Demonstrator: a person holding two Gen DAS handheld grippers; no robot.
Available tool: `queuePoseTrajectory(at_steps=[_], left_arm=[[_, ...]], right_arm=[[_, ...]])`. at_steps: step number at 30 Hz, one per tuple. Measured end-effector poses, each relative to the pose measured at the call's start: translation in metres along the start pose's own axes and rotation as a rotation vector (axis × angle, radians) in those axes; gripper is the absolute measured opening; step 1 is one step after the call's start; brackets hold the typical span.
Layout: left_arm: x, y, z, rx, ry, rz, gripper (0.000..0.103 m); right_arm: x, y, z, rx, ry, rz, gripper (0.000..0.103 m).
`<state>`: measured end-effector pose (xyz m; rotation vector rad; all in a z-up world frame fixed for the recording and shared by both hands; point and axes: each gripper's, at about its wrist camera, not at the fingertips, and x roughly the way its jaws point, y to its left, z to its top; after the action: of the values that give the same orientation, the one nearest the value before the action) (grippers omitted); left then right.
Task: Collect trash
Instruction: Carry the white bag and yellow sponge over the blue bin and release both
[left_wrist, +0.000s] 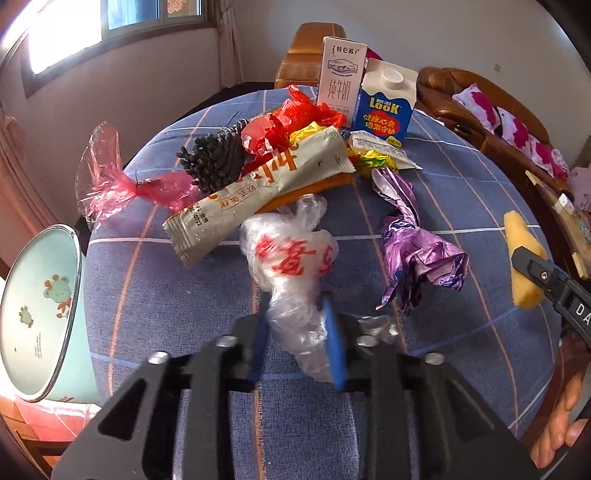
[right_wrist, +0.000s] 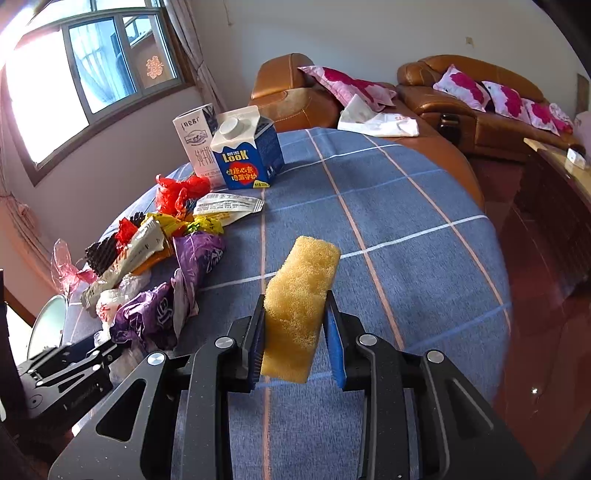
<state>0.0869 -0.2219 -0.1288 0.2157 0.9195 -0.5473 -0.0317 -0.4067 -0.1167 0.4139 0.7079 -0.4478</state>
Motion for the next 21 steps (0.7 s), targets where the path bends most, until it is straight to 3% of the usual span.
queuePoseTrajectory(at_steps=[8,17,21], left_arm=[[-0.034,0.011,-0.005,0.036,-0.055,0.018,0.021],[-0.077,0.012,-0.026,0.160,-0.102,-0.016,0.021],[-0.095,0.020,-0.029,0.163,-0.139,-0.015,0.021]], right_arm=[[-0.013,0.015,0.001,-0.020,-0.039,0.000,0.030],[-0.030,0.047,-0.003,-0.079,-0.062,0.016,0.030],[-0.037,0.057,-0.004,-0.097,-0.074,0.024,0.030]])
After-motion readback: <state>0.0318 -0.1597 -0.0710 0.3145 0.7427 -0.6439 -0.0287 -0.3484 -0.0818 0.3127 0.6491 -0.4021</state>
